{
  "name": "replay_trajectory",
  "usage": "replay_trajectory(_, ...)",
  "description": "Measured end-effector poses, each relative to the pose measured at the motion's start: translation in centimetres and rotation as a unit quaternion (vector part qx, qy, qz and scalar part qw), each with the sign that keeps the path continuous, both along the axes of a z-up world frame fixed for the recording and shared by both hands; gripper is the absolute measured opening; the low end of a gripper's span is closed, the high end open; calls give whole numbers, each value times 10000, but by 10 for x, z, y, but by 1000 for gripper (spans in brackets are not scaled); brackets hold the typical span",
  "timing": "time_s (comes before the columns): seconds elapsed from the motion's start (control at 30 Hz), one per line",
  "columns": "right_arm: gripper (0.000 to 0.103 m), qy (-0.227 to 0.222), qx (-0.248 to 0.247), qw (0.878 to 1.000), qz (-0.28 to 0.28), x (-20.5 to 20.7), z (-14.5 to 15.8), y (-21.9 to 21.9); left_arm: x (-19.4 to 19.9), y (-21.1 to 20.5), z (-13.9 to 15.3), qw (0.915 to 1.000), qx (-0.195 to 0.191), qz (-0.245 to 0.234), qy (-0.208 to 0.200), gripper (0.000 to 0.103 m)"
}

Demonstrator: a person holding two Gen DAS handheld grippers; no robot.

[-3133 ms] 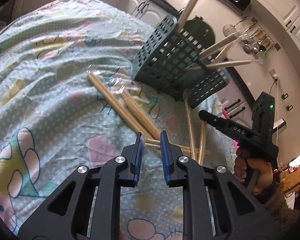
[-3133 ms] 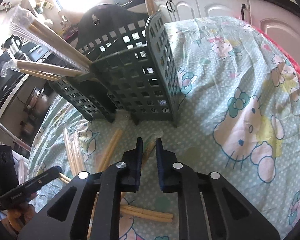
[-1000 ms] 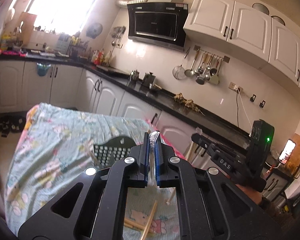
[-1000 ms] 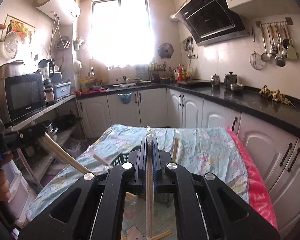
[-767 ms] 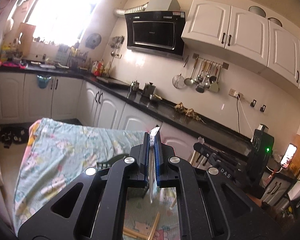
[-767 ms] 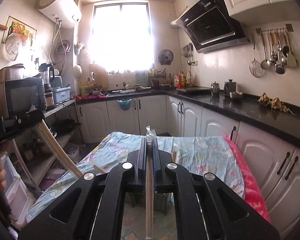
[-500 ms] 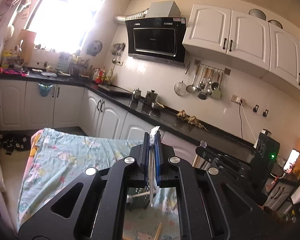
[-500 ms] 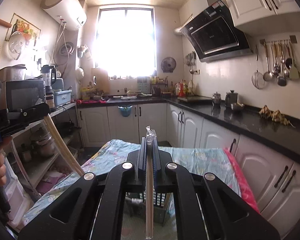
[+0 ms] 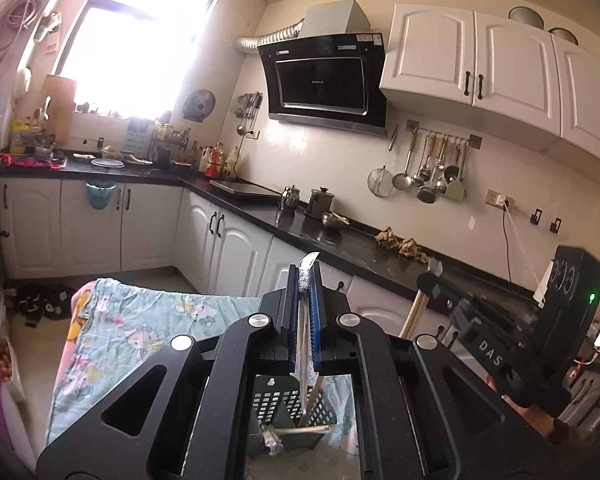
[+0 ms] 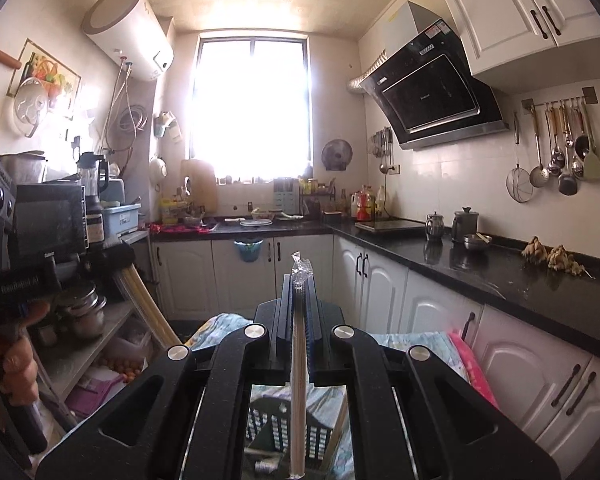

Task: Organize utensils
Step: 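Lift both held chopsticks upright and carry them above the green caddy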

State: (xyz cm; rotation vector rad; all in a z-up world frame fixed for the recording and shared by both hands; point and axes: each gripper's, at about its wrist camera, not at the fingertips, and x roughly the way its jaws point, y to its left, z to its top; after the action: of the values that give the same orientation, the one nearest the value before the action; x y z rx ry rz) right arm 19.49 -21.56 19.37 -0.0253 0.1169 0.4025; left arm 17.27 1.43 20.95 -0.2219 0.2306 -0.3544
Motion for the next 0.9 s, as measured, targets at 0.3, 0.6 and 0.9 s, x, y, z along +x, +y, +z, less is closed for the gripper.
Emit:
replay_trajectory(0.3, 5, -59, -65, 10000, -45, 27, -1, 11, 30, -5, -18, 9999, 20, 17, 135, 2)
replay_trajectory(0.6, 5, -22, -60, 10000, -3, 50, -10, 18, 51, -6, -37, 9996, 6, 69, 279, 2)
replay_trajectory(0.9, 5, 46, -84, 10000, 17, 64, -35, 23, 59, -12, -53, 9993, 131, 97, 329, 2)
